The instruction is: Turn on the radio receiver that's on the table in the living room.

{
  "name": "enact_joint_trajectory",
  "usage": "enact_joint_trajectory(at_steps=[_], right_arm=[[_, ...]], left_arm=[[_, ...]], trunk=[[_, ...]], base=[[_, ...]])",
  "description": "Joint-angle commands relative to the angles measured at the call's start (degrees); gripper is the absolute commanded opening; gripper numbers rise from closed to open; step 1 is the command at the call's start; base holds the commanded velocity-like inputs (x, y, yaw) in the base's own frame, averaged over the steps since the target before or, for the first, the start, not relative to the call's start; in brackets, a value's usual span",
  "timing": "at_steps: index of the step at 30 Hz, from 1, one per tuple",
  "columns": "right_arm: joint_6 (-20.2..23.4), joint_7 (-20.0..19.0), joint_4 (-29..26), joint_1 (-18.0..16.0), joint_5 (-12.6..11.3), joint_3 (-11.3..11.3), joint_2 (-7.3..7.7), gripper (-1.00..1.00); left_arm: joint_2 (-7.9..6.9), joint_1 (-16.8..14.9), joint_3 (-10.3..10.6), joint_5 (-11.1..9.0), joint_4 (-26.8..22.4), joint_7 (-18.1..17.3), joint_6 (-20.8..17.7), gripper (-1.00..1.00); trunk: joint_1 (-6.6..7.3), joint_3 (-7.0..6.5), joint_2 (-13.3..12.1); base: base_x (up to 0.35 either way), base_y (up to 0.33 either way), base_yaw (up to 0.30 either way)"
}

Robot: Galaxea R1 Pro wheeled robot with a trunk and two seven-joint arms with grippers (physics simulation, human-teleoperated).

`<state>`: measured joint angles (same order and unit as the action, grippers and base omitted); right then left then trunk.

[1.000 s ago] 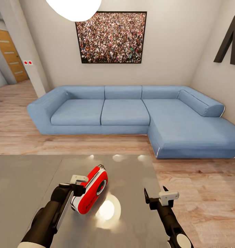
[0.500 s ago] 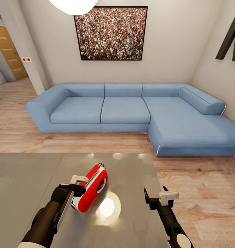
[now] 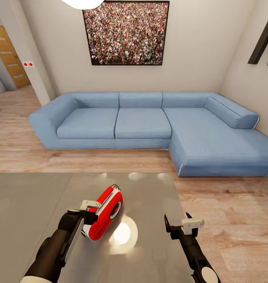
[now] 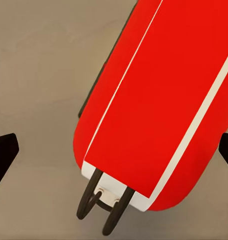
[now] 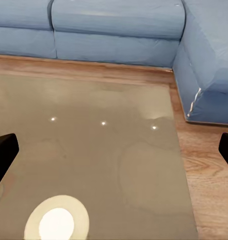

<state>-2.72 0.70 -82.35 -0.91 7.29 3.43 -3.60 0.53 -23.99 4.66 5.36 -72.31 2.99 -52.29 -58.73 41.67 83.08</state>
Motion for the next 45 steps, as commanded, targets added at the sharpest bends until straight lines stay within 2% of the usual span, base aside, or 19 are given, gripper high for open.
enact_joint_trajectory(at_steps=[1, 31, 44, 45], right_arm=[[0.0, 0.0, 0.0, -0.01, 0.0, 0.0, 0.0, 1.0], [0.0, 0.0, 0.0, -0.02, 0.0, 0.0, 0.0, 1.0], [0.0, 0.0, 0.0, -0.03, 0.0, 0.0, 0.0, 1.0], [0.0, 0.0, 0.0, -0.02, 0.0, 0.0, 0.0, 1.0]], left_arm=[[0.0, 0.0, 0.0, 0.0, 0.0, 0.0, 0.0, 1.0], [0.0, 0.0, -0.01, 0.0, -0.28, 0.0, 0.0, 1.0], [0.0, 0.0, 0.0, 0.0, -0.37, 0.0, 0.0, 1.0], [0.0, 0.0, 0.0, 0.0, -0.37, 0.0, 0.0, -1.0]], trunk=[[0.0, 0.08, 0.0], [0.0, 2.38, 0.0], [0.0, 2.49, 0.0], [0.0, 2.49, 0.0]], base=[[0.0, 0.0, 0.0], [0.0, 0.0, 0.0], [0.0, 0.0, 0.0], [0.0, 0.0, 0.0]])
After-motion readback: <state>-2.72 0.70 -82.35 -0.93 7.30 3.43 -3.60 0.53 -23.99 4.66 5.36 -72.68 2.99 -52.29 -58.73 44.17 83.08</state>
